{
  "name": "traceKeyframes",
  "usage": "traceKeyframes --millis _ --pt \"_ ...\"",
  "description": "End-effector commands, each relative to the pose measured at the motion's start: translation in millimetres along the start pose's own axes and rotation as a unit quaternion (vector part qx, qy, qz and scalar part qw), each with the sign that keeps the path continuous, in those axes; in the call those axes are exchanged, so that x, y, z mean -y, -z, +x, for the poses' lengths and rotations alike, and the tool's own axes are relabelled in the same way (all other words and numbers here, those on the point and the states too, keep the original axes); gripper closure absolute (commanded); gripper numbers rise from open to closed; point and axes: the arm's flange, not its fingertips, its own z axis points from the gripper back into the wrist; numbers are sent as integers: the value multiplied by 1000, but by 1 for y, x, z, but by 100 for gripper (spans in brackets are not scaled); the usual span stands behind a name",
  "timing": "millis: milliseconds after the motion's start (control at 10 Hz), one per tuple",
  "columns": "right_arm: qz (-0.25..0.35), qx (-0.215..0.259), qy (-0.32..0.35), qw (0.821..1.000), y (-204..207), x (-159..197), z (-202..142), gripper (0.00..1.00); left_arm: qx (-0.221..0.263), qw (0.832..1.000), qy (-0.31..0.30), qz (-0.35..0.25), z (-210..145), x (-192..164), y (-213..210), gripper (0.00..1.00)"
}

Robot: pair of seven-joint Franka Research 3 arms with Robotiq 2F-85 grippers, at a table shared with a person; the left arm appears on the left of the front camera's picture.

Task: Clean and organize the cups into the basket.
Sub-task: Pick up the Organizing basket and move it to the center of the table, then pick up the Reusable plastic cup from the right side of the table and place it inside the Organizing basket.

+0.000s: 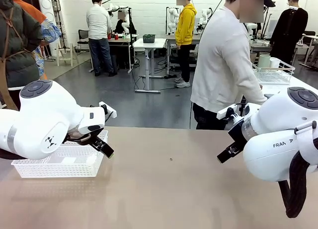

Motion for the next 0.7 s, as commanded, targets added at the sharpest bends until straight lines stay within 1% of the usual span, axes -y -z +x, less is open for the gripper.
traceKeyframes --millis 0,200,300,400,500,600 --pt "0 0 0 1000 0 0 0 0 0 1000 0 0 0 0 0 0" --pt "0 0 0 1000 0 0 0 0 0 1000 0 0 0 0 0 0" --pt "-19 18 -7 1000 -20 -3 -7 0 21 1000 22 4 -5 1 -27 0" --pt "-37 28 -15 999 -43 -7 -21 0 25 999 30 -9 -16 4 -56 0" --pt "-34 23 -17 999 -72 -12 -40 0 15 999 42 -24 -32 8 -90 0" --pt "-33 7 -11 999 -98 -17 -56 0 2 998 59 -30 -42 10 -119 0"
